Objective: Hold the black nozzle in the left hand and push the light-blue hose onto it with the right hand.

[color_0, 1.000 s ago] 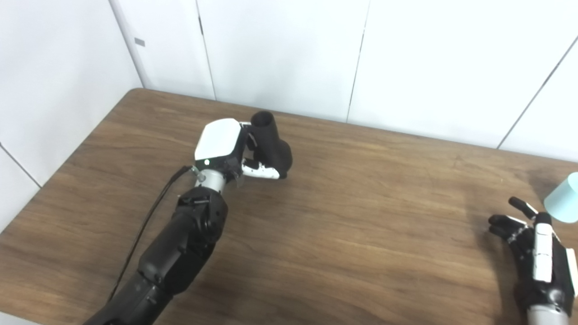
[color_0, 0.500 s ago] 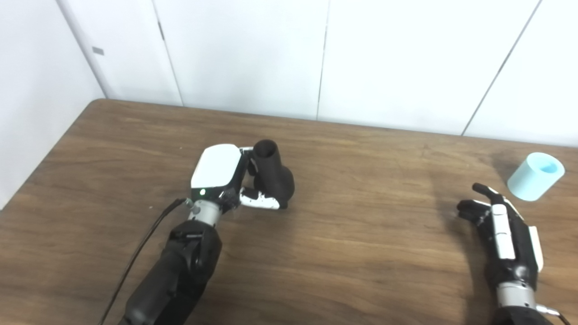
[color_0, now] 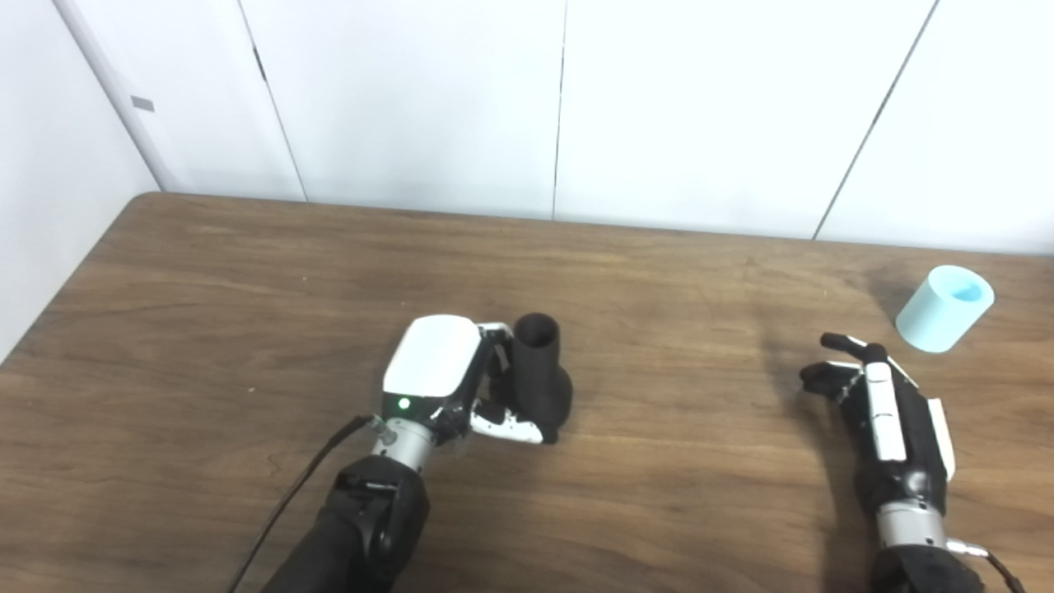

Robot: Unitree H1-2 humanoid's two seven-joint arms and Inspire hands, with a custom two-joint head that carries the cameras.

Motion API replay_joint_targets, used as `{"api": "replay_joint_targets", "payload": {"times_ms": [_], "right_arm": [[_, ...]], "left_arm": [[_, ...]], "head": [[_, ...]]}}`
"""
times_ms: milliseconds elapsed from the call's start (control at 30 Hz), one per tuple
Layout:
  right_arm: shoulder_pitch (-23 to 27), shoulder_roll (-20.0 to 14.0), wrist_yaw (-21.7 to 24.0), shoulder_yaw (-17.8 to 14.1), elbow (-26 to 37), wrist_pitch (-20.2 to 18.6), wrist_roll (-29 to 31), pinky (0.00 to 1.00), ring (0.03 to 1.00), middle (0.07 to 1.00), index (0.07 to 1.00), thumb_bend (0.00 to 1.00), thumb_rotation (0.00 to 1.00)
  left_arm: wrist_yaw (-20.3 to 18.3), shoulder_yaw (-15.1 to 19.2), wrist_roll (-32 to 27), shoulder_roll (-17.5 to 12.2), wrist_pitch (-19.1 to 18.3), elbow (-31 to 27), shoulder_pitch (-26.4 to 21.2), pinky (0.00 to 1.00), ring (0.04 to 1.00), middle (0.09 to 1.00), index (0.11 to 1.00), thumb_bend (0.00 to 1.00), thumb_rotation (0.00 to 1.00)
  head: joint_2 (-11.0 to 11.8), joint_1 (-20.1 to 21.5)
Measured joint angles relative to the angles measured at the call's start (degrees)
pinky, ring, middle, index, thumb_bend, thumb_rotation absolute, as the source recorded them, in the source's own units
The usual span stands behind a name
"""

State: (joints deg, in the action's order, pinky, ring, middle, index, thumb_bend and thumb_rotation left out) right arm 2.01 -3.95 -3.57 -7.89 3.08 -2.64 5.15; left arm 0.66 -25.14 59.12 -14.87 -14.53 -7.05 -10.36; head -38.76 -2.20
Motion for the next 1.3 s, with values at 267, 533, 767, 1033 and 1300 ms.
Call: {"api": "replay_joint_targets", "payload": {"times_ms": [267,533,767,1033,1300], "right_arm": [[-0.2,0.2,0.0,0.9,0.2,0.0,-1.0,0.59,0.557,0.495,0.628,0.27,0.81],[-0.8,0.2,0.0,2.0,1.6,-0.3,-2.5,0.53,0.577,0.558,0.675,0.42,0.39],[-1.6,0.0,-0.1,2.7,3.1,-1.0,-5.4,0.6,0.638,0.603,0.707,0.61,0.3],[-0.9,-1.2,-1.1,2.1,5.5,-1.5,-9.8,0.63,0.598,0.593,0.735,0.68,0.32],[3.1,-6.1,-3.1,1.6,5.5,0.1,-18.7,0.56,0.603,0.614,0.745,0.69,0.26]], "left_arm": [[2.2,-1.4,0.4,1.4,3.3,1.2,1.0,0.72,0.6,0.482,0.486,0.53,0.0],[1.8,-1.9,0.9,1.4,4.0,1.2,1.3,0.73,0.608,0.485,0.487,0.53,0.0],[0.8,-1.6,1.7,1.3,4.2,0.8,1.5,0.72,0.607,0.483,0.487,0.53,0.0],[0.6,-0.2,-0.2,-0.9,7.5,0.6,1.7,0.69,0.591,0.488,0.485,0.52,0.0],[0.6,1.2,-1.4,-1.0,8.7,0.9,2.1,0.68,0.592,0.482,0.487,0.52,0.0]], "head": [[-0.6,2.9],[-1.1,7.2],[-1.3,10.9],[0.7,19.2],[2.6,23.4]]}}
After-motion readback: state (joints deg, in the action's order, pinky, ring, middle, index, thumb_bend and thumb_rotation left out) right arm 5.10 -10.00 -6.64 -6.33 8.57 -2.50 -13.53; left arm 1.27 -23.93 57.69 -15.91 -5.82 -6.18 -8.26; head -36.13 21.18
